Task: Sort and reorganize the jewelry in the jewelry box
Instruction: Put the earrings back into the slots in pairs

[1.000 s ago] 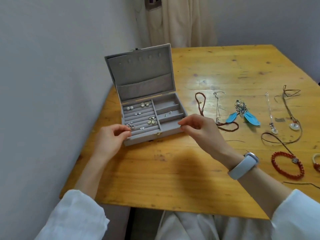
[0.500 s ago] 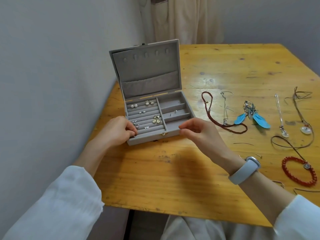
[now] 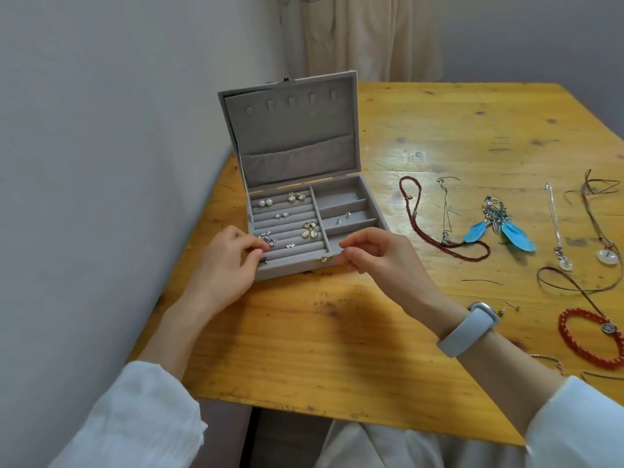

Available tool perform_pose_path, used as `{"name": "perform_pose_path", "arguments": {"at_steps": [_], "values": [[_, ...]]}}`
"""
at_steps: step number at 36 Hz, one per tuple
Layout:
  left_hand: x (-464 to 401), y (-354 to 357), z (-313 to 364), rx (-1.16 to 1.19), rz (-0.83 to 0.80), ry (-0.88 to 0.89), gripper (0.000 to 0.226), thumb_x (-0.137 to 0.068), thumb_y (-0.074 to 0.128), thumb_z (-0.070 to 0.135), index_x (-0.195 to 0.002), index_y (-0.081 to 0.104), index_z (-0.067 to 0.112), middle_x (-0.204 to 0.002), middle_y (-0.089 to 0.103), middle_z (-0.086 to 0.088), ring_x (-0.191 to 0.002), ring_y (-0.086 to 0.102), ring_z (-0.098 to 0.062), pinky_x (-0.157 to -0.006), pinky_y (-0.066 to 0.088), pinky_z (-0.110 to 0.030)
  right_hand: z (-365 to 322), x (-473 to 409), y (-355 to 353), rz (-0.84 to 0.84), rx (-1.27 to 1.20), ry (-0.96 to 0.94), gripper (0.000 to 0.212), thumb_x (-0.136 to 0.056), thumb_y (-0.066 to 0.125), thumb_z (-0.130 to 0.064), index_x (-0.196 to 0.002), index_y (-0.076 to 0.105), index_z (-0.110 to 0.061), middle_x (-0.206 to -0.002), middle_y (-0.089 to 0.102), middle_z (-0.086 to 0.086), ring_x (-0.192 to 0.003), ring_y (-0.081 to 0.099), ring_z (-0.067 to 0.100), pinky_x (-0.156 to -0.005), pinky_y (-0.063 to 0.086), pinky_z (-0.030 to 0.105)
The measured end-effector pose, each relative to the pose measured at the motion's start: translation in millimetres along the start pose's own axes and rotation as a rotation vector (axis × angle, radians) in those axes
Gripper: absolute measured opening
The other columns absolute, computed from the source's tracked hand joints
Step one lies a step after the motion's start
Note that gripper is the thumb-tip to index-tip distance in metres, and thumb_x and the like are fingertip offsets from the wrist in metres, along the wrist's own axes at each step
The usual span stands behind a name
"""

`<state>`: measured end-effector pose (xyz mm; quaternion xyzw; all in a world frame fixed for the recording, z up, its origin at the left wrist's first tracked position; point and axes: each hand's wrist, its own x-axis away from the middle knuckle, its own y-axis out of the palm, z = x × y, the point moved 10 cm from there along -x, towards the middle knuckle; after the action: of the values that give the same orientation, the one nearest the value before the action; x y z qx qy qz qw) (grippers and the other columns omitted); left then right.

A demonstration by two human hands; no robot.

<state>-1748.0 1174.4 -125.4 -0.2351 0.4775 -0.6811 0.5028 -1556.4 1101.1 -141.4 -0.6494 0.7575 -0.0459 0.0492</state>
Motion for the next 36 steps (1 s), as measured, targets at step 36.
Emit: {"name": "perform_pose_path", "arguments": {"at_steps": [36], "values": [[51.3,-5.8,-3.3,-0.114,0.393,0.097,0.026,-0.081,0.051,0.019,-0.1,0.067,0.012,-0.109,0.055,-0.01,-0.101,0.05,-0.024,-0.079,0.046,-0.035,-17.8,-50.9,108.6,-0.131,0.704,-0.173,0.009,-0.084,0.062,-0.015,-0.088,0.069,-0.01,-0.085,0.068,0.005,-0.078,0.056,0.015,-0.071,0.046,0.026]]}}
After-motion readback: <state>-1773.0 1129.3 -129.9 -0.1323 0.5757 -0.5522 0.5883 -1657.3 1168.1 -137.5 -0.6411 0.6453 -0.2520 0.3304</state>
